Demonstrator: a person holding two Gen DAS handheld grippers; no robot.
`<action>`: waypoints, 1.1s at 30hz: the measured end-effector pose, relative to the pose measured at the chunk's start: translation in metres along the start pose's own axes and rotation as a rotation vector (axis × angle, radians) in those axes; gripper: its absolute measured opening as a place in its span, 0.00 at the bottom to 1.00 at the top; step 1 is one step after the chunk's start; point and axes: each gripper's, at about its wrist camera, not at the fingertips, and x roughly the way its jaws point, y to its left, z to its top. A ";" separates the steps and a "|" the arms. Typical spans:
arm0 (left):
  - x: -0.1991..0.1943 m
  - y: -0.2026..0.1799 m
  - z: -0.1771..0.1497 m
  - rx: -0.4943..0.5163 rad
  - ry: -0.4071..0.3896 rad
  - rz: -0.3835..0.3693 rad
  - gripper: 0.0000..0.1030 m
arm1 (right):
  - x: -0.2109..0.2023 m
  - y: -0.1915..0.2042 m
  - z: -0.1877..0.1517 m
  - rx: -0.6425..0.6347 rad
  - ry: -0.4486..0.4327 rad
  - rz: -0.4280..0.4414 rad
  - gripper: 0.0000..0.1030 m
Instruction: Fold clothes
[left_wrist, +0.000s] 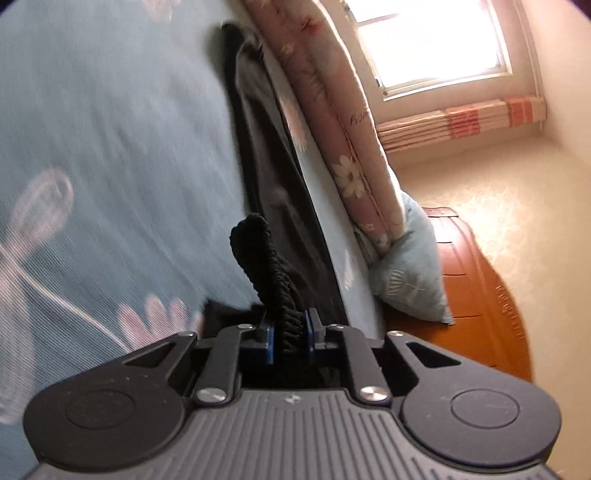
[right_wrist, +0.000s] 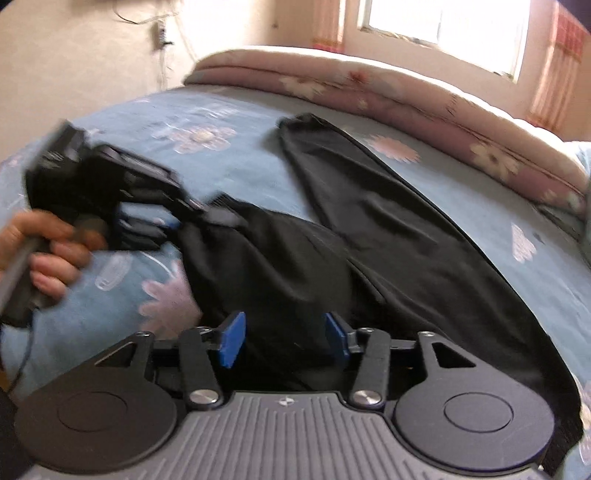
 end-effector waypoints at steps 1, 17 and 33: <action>-0.007 -0.002 0.004 0.026 -0.014 0.024 0.12 | 0.001 -0.002 -0.003 0.003 0.014 -0.010 0.53; -0.139 -0.011 0.065 0.305 -0.191 0.473 0.13 | 0.019 -0.004 -0.029 0.023 0.149 -0.069 0.57; -0.214 0.003 0.087 0.406 -0.188 0.737 0.13 | 0.030 0.011 -0.033 0.036 0.186 -0.074 0.58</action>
